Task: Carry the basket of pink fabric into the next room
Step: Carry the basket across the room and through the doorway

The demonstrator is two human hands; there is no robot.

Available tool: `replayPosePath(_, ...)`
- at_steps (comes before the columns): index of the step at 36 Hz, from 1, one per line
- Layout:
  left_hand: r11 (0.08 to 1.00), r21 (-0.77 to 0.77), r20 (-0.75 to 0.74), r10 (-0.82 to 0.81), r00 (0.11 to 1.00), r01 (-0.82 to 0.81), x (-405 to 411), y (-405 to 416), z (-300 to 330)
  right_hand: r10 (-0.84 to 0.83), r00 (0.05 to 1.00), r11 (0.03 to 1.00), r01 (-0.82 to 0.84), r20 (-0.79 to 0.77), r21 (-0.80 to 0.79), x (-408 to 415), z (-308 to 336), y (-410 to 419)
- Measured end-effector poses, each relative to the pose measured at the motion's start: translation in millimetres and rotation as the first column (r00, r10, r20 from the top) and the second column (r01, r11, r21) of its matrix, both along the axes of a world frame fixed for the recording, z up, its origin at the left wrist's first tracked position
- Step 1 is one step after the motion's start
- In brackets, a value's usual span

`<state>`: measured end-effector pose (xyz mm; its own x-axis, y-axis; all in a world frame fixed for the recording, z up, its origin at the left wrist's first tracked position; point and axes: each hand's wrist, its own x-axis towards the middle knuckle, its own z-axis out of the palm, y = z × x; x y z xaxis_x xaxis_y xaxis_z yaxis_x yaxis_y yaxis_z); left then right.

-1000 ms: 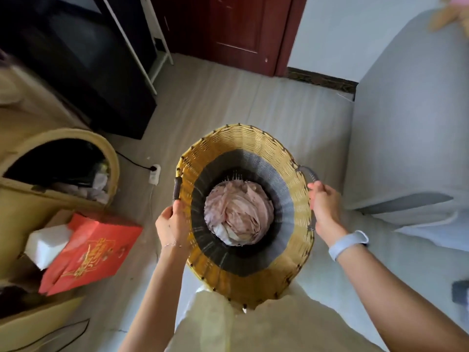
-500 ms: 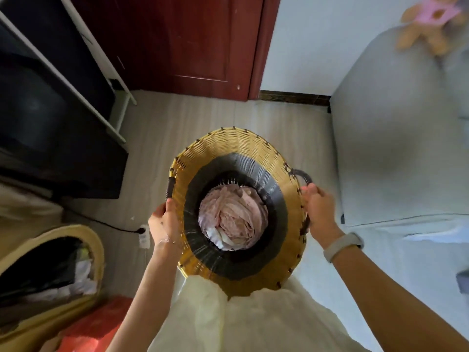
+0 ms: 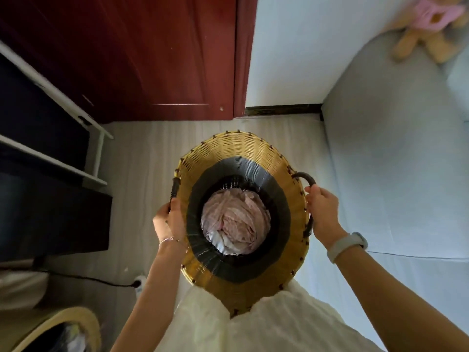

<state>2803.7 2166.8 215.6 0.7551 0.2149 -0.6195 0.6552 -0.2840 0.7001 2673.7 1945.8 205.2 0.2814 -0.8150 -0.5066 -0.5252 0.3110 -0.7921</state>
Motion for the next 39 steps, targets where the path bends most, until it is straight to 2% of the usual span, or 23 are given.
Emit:
replayPosePath(12, 0.994, -0.016, 0.05, -0.112, 0.992, 0.113, 106.1, -152.9, 7.4, -0.094, 0.995, 0.995, 0.093, -0.017, -0.018, 90.7, 5.3, -135.1)
replayPosePath(25, 0.972, -0.058, -0.024, -0.231, 0.973, 0.229, 219.5, -273.8, -27.5, -0.201, 0.976, 0.977, 0.194, -0.08, -0.089, 182.2, -5.2, -252.2)
replayPosePath(34, 0.944, -0.043, -0.051, -0.33, 0.943, 0.328, 263.2, -348.6, -39.5, -0.234, 0.968, 0.972, 0.23, -0.09, -0.045, 223.3, -12.3, -333.7)
replayPosePath(39, 0.924, -0.002, -0.052, -0.381, 0.923, 0.381, 281.4, -407.9, -60.8, -0.208, 0.971, 0.978, 0.207, -0.119, -0.02, 234.3, -38.2, -392.0)
